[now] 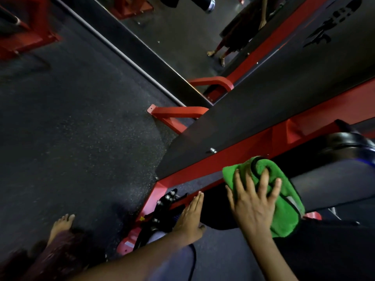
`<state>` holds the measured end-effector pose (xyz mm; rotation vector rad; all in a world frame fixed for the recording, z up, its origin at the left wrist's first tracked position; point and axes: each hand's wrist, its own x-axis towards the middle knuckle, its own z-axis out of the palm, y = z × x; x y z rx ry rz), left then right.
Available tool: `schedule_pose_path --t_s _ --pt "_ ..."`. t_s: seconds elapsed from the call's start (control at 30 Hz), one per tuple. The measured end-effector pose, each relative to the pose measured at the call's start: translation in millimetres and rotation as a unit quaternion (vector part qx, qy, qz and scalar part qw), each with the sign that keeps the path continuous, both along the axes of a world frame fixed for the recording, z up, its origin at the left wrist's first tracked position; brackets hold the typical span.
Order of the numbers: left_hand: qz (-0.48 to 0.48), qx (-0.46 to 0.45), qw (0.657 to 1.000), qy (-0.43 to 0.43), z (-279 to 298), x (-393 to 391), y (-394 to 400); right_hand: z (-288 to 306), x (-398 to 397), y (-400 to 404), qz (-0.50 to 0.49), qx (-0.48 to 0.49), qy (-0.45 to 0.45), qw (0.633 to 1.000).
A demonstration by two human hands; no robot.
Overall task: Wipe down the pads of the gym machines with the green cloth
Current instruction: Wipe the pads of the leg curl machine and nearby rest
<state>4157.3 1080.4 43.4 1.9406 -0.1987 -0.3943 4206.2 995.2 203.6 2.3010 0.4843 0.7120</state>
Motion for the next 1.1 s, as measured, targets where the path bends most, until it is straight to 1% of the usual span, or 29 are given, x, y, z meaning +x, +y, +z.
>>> schedule_pose_path --t_s 0.17,0.2,0.27,0.33,0.4,0.47,0.57,0.63,0.7,0.77,0.83,0.9,1.0,1.1 --pt "-0.007 0.005 0.999 0.032 -10.9 -7.6 0.0 -44.0 -17.4 4.9 -0.015 -0.049 0.149 0.987" --pt "-0.012 0.007 0.999 0.04 -12.0 -9.0 1.9 -43.9 -16.2 5.3 -0.011 -0.044 0.156 0.987" --pt "-0.021 0.007 0.999 0.049 -15.0 -11.3 5.4 -36.0 -12.1 5.4 -0.006 -0.018 0.123 0.992" --pt "-0.023 0.0 0.999 0.046 -18.1 -12.5 9.0 -26.6 -10.0 8.4 -0.023 0.017 0.083 0.996" --pt "-0.024 0.0 0.999 0.04 -20.3 -12.2 8.6 -27.2 -12.1 11.9 -0.044 0.034 0.076 0.996" --pt "-0.028 0.007 0.999 0.043 -21.7 -11.3 6.0 -41.7 -16.7 15.9 -0.052 0.026 0.111 0.992" --pt "-0.036 0.035 0.997 0.05 -22.3 -9.2 3.4 -70.7 -23.0 23.0 -0.057 -0.01 0.193 0.979" --pt "-0.043 0.05 0.996 0.058 -24.3 -9.6 2.7 -81.1 -23.6 25.0 -0.054 -0.025 0.223 0.973" --pt "-0.041 0.047 0.996 0.066 -27.4 -10.2 1.4 -77.2 -20.1 24.0 -0.047 -0.005 0.215 0.975" --pt "-0.028 0.032 0.997 0.057 -31.4 -12.2 0.4 -66.8 -16.8 23.0 -0.05 0.038 0.189 0.98" --pt "-0.022 0.028 0.998 0.043 -33.3 -13.9 1.3 -62.3 -17.0 25.0 -0.063 0.067 0.189 0.978" --pt "-0.026 0.052 0.998 0.04 -40.5 -12.8 -0.4 -72.2 -21.7 29.5 -0.063 0.058 0.212 0.973" --pt "-0.04 0.089 0.994 0.05 -56.2 -7.2 -5.4 -102.0 -30.7 36.4 -0.065 0.011 0.276 0.959" --pt "-0.064 0.127 0.988 0.063 -64.8 -6.5 -2.0 -113.4 -31.7 38.2 -0.055 0.003 0.289 0.956"
